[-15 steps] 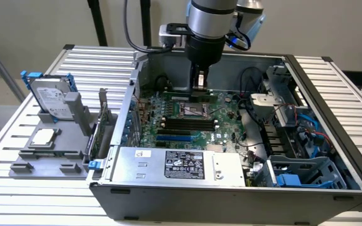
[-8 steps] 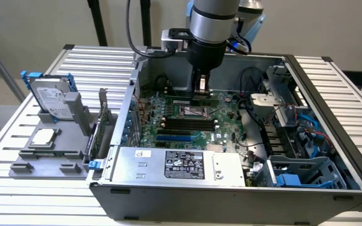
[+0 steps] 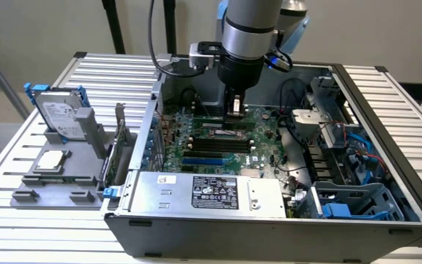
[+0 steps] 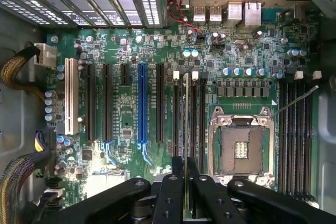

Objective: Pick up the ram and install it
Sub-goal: 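Insert the ram into the slot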

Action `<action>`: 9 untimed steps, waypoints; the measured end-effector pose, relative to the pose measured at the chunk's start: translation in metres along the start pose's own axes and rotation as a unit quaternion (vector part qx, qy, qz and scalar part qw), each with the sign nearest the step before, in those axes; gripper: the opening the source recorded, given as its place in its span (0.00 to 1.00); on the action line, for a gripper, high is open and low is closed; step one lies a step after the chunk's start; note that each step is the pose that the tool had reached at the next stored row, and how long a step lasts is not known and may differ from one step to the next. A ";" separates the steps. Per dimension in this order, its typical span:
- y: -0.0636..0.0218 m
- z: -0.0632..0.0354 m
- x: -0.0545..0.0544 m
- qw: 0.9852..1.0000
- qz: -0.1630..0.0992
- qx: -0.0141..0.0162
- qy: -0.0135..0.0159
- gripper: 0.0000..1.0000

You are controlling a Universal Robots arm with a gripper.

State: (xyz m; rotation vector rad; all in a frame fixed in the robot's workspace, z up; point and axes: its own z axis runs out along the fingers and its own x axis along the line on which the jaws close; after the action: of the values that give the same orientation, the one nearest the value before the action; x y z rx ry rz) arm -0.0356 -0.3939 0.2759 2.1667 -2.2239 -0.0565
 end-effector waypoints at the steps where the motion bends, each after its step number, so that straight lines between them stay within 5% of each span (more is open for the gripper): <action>1: -0.0001 0.0017 0.000 1.000 0.000 0.000 0.000 0.14; 9: -0.0009 0.0159 0.003 1.000 0.000 0.000 0.000 0.14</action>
State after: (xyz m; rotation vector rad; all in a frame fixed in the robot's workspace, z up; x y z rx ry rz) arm -0.0356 -0.3974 0.2600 2.1665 -2.2238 -0.0564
